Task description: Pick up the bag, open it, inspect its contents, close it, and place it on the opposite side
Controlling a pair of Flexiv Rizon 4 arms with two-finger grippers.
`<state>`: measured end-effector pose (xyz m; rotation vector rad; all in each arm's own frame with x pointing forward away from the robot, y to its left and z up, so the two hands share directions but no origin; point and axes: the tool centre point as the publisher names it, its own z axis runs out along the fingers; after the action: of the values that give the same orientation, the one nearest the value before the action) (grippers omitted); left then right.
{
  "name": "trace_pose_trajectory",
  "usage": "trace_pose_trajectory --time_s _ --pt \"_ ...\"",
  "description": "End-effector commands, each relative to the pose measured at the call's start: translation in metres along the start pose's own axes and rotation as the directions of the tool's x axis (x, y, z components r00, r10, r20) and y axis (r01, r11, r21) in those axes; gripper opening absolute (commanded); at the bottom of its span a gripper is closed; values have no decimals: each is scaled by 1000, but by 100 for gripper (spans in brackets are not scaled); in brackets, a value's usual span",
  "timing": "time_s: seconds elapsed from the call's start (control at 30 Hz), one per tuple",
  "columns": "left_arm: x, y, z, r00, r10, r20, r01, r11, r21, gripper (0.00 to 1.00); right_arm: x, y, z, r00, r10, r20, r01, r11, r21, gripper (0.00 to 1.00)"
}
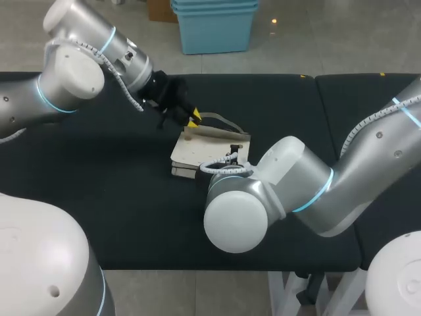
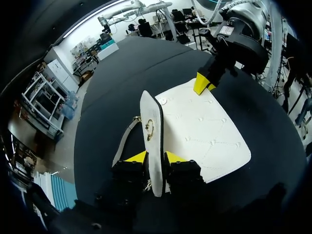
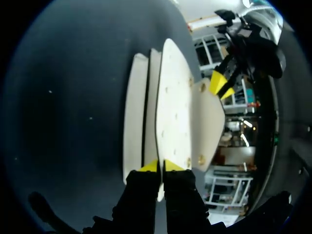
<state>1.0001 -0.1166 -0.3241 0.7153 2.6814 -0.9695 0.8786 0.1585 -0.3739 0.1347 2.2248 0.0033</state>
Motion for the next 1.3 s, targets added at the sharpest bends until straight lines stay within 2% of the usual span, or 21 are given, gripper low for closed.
trace_pose_trajectory --time_s 0.03,0.27,0.37,0.53,0.6,0.87,1.03,1.13,1.2,1.3 --pt "16 -3 -3 998 -8 69 7 1000 15 64 2 0 0 1000 0 5 0 1000 0 0" --pt "25 -11 6 994 39 106 -40 999 1 80 2 0 0 1000 0 5 0 1000 0 0" --pt "20 -10 14 993 42 111 -41 999 -10 80 2 0 0 1000 0 5 0 1000 0 0" --pt "5 0 27 994 8 112 -7 1000 -10 71 2 0 0 1000 0 5 0 1000 0 0" --pt "0 3 31 994 0 111 0 1000 1 56 2 0 0 1000 0 5 0 1000 0 0" --pt "-10 11 42 996 -22 86 22 1000 4 57 2 0 0 1000 0 5 0 1000 0 0" --pt "-14 11 43 996 -27 81 27 1000 3 49 2 0 0 1000 0 5 0 1000 0 0" --pt "-15 12 44 997 -28 70 28 1000 -1 47 2 0 0 1000 0 5 0 1000 0 0" --pt "-17 12 47 998 -30 52 30 1000 -5 39 2 0 0 1000 0 5 0 1000 0 0" --pt "-18 11 49 998 -30 47 30 1000 -7 40 2 0 0 1000 0 5 0 1000 0 0"
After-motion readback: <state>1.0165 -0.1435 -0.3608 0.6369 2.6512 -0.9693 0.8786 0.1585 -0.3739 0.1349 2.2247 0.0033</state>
